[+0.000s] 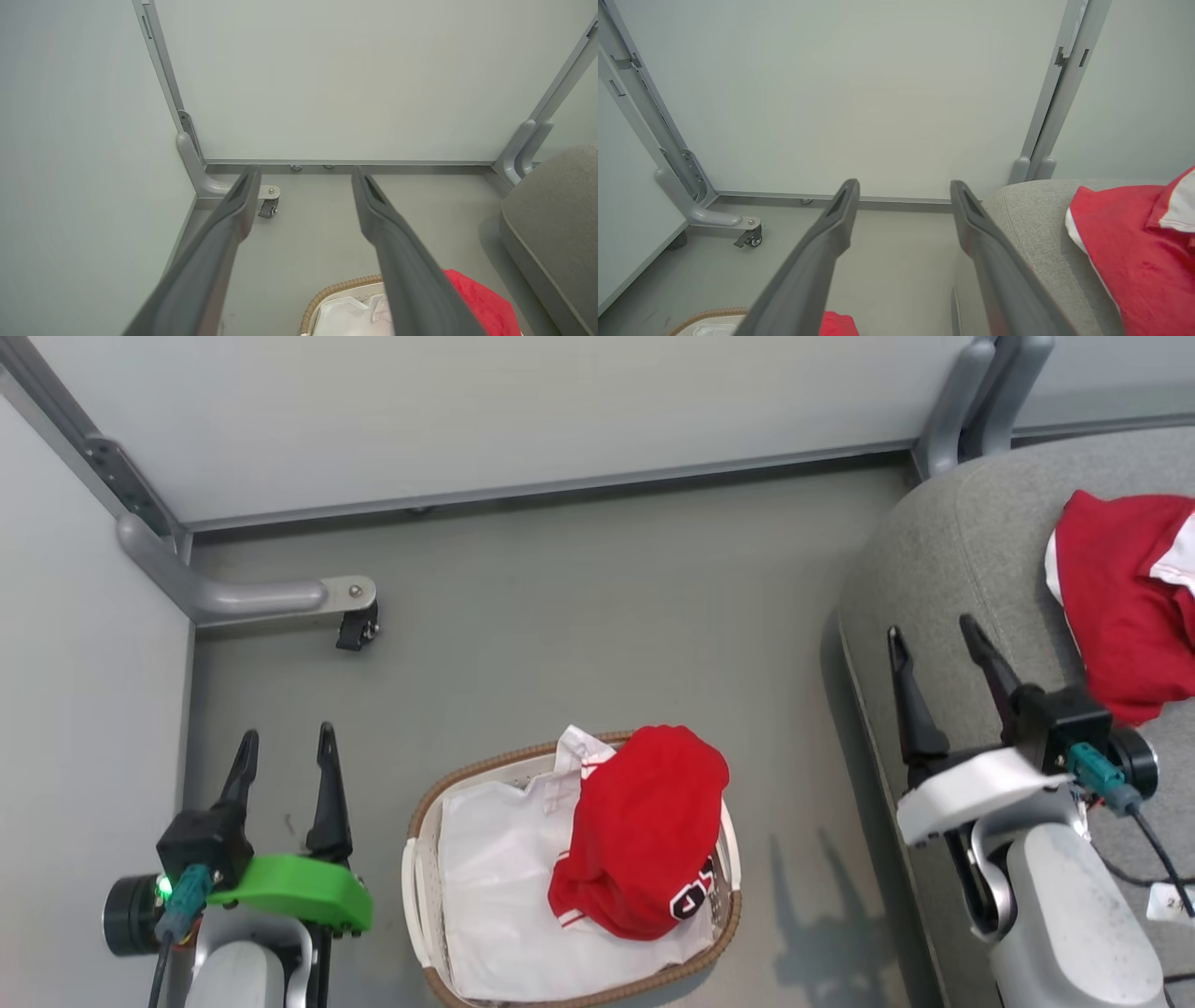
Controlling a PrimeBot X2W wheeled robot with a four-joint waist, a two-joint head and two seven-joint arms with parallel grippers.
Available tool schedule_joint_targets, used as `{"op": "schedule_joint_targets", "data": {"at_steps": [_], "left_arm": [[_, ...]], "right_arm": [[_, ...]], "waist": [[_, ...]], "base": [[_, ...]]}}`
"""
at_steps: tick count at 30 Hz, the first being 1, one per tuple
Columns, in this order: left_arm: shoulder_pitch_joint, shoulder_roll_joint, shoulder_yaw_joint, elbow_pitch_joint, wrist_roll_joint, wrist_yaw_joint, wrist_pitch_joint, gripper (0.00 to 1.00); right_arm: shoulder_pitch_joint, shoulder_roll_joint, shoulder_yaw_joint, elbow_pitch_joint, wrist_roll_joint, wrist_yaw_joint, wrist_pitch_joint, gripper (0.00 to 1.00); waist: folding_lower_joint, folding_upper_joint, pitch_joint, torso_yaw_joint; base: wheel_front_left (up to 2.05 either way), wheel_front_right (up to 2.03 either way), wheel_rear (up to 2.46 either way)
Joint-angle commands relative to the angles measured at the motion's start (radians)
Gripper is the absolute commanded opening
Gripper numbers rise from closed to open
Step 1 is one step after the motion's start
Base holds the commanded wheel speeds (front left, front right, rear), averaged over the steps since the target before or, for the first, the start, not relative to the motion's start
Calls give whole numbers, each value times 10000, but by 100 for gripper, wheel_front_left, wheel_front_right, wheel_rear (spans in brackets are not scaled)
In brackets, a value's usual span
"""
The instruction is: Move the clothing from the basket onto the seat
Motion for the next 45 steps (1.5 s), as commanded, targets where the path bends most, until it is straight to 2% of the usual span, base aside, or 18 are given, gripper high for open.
{"op": "schedule_joint_targets", "data": {"at_steps": [1,12,20,31,37,45], "left_arm": [[249,-3,100,-35,97,-7,5,100],[1298,-3,-96,-164,-623,230,5,100],[1065,-1,-636,-66,-931,100,5,100],[-958,2,-1693,678,-1268,-116,5,100],[-2321,32,-2666,1763,-1685,-131,6,100],[-3952,452,-4058,3349,-2644,-127,6,100]], "right_arm": [[305,-13,12,60,35,-14,-20,100],[1164,17,120,202,159,-14,-20,100],[816,19,199,-91,287,-14,-20,100],[-847,20,778,-1073,762,-14,-20,100],[-1793,23,1135,-1641,1069,-14,-20,100],[-2578,30,1356,-2272,1501,-14,-20,100]], "waist": [[0,0,-358,19],[0,0,-961,-60],[0,0,-419,-114],[0,0,2031,-816],[0,0,3430,-1422],[0,0,5033,-2162]], "base": [[0,0,0],[0,0,0],[0,0,0],[0,0,0],[0,0,0],[0,0,0]]}}
